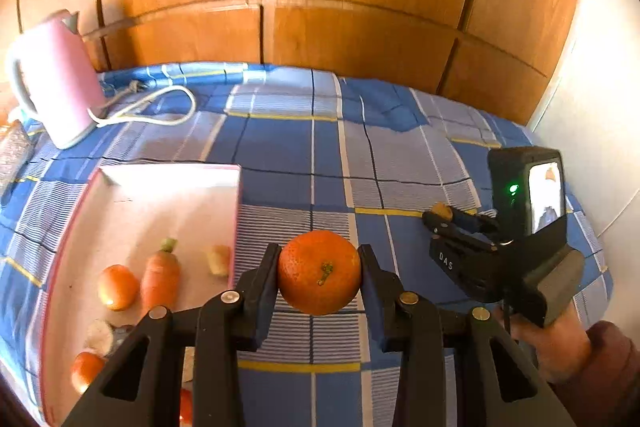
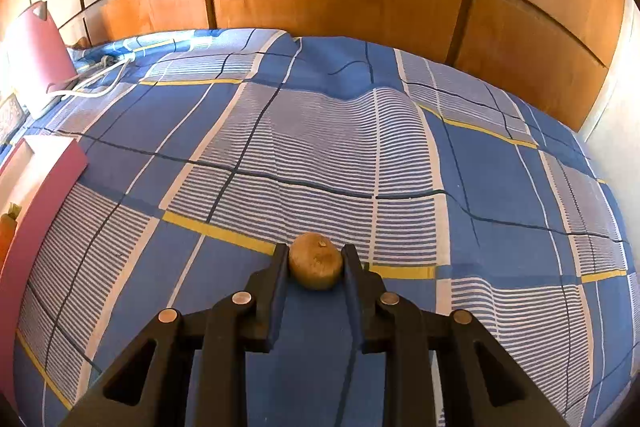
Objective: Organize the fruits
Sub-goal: 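Carry the mandarin into the tray and open the left tool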
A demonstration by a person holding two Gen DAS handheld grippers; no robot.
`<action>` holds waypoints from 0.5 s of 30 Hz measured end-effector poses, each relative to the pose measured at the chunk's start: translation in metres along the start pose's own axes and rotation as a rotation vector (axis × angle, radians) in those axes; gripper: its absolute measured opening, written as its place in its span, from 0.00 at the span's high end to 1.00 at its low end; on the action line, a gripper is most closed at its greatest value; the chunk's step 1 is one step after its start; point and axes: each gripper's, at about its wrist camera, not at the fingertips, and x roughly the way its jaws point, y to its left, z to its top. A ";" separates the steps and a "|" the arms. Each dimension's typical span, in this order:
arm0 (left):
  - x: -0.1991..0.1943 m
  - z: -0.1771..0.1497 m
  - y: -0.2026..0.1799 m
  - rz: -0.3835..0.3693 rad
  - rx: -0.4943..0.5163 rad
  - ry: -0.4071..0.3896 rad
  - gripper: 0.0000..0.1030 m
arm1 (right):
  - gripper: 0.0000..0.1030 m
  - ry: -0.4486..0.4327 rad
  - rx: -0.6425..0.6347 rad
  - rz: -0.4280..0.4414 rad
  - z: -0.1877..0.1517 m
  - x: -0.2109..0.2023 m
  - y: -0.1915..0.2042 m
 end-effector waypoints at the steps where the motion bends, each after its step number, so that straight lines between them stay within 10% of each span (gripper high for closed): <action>1: -0.005 -0.001 0.002 0.005 -0.002 -0.012 0.63 | 0.75 0.002 -0.003 0.001 -0.001 -0.001 0.001; 15: -0.049 -0.025 0.079 0.153 -0.132 -0.087 0.63 | 0.75 -0.025 -0.060 0.104 -0.036 -0.035 0.045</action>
